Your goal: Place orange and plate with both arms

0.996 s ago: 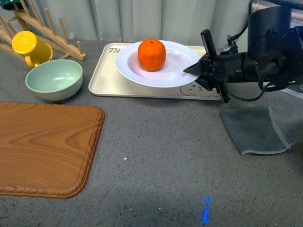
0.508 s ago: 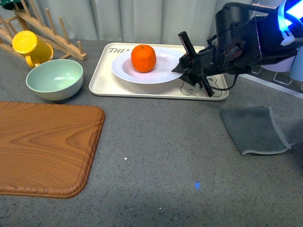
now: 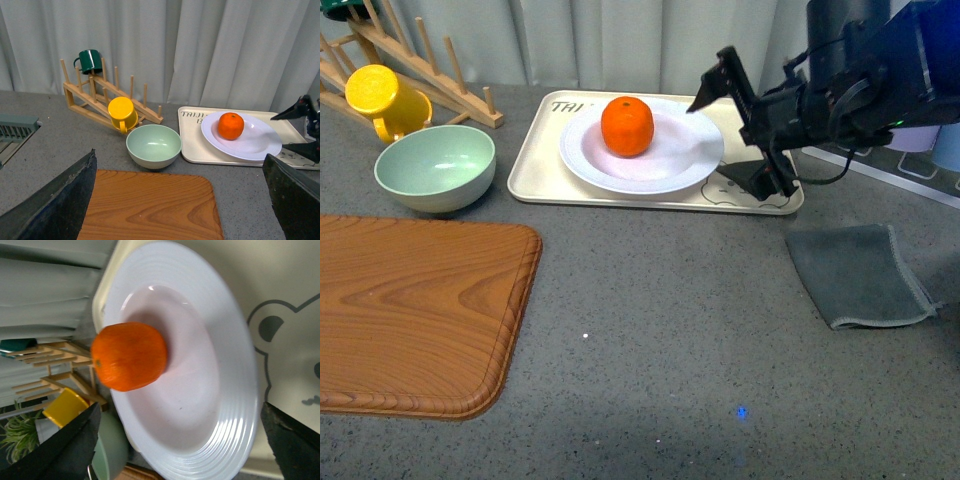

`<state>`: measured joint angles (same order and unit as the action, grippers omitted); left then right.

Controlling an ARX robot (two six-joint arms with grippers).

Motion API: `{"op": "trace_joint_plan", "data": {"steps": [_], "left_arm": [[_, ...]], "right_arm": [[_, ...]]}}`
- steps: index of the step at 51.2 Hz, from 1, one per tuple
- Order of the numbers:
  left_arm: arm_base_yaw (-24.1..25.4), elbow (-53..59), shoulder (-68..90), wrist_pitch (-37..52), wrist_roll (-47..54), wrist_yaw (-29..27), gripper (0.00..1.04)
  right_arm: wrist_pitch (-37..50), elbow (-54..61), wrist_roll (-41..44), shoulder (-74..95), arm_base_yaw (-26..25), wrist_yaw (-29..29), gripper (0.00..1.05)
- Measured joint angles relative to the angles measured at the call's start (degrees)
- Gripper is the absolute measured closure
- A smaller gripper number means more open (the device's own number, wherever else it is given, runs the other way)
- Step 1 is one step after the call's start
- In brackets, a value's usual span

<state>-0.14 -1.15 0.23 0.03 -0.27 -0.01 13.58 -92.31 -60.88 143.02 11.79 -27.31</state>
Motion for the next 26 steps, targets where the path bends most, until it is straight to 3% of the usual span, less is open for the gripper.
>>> {"op": "trace_joint_plan", "data": {"steps": [2, 12, 26], "left_arm": [[0.0, 0.0, 0.0, 0.0, 0.0, -0.02, 0.06], [0.0, 0.0, 0.0, 0.0, 0.0, 0.0, 0.06], [0.0, 0.0, 0.0, 0.0, 0.0, -0.02, 0.06]], "right_arm": [[1.64, 3.02, -0.72, -3.23, -0.2, -0.17, 0.07], [2.27, 14.53, 4.22, -15.5, 0.15, 2.49, 0.09], [3.63, 33.86, 23.98, -33.59, 1.75, 14.93, 0.09]]}}
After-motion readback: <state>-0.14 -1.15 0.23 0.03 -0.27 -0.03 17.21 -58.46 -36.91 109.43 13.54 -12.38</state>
